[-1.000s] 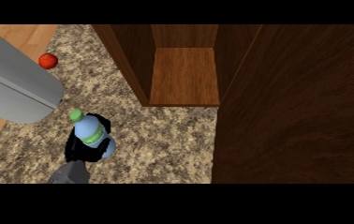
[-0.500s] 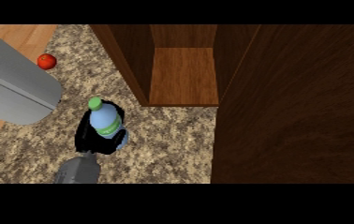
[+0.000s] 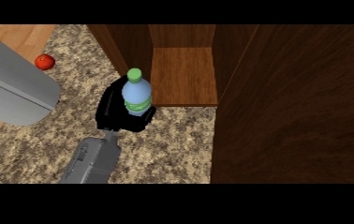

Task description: Pick up the bottled water, place it into the cabinet and close the cabinet

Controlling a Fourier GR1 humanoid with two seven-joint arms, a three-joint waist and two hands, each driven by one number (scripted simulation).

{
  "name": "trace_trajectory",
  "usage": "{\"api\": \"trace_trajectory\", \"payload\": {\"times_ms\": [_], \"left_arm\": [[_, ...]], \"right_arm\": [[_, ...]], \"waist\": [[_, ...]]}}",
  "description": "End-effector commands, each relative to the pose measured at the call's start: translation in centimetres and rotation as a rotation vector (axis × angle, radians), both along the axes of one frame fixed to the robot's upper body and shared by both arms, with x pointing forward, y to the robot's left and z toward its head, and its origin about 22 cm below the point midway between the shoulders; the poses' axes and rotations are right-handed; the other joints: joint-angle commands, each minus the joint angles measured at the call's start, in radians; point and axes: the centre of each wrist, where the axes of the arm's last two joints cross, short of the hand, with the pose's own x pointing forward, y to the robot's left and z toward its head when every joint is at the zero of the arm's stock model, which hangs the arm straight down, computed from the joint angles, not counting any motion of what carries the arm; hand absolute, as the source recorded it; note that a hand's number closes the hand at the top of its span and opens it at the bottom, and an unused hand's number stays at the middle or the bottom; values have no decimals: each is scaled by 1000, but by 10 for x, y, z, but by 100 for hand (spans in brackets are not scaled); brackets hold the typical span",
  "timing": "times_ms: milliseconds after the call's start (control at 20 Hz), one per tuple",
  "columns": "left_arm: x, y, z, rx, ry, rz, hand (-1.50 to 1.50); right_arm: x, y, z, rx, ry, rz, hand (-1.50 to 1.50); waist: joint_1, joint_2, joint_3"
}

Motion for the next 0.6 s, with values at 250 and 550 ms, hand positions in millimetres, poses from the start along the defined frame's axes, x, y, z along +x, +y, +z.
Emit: {"api": "trace_trajectory", "payload": {"times_ms": [250, 550], "left_arm": [[26, -56, 48, 149, -57, 49, 150], [45, -60, 73, 242, -95, 109, 150]], "right_arm": [[0, -9, -6, 20, 6, 5, -150], [-1, 7, 2, 22, -4, 16, -150]], "waist": [[-17, 2, 1], [-43, 3, 1]]}}
